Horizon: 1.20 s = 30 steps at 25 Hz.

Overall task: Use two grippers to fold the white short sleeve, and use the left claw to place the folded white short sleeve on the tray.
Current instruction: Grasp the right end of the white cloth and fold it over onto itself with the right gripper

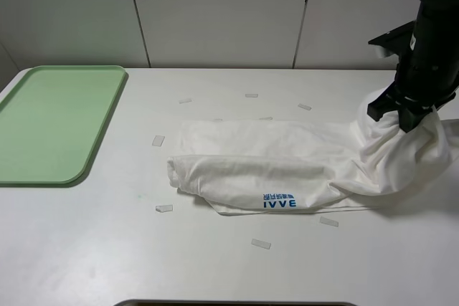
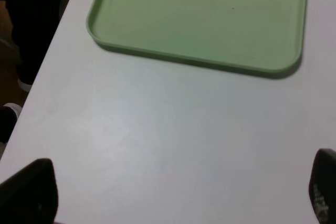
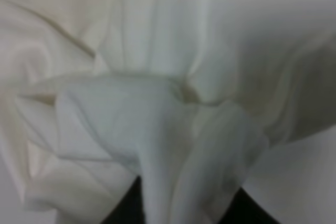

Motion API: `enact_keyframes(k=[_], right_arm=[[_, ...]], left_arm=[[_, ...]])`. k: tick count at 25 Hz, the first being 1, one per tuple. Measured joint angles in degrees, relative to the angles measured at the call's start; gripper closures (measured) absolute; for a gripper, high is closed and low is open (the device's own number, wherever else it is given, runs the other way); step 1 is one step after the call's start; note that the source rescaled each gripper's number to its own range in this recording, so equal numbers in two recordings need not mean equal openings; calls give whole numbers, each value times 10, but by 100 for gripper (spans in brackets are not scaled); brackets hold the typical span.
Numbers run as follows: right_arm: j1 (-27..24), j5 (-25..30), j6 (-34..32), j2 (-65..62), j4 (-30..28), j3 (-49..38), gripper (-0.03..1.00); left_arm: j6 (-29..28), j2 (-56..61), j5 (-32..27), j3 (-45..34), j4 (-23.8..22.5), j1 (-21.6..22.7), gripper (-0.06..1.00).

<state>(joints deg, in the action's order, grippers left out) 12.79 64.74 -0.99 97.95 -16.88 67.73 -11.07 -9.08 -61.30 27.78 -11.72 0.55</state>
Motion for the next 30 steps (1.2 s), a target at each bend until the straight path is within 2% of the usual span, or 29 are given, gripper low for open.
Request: enact_keyframes(k=[6,12,14,17,18,19,22,30], right_arm=[[30,-26,-29,0,0,-22,79],[110,-29,-80,0,-1,-23,79],[136,-29,-105,0,-1,-23,67],[172,-29,-136,0,1,-23,22],[185,-29,-139,0,2,-22,12],[185,-29,-139,0,2,-22,12],[220,-14,-144,0,5,8,-2],[226,42,-144,-15,-4,122,-3]], left_arm=[[0,0,0,0,0,0,0],[0,0,0,0,0,0,0],[0,0,0,0,0,0,0],[0,0,0,0,0,0,0],[0,0,0,0,0,0,0],[0,0,0,0,0,0,0],[0,0,0,0,0,0,0],[0,0,0,0,0,0,0]])
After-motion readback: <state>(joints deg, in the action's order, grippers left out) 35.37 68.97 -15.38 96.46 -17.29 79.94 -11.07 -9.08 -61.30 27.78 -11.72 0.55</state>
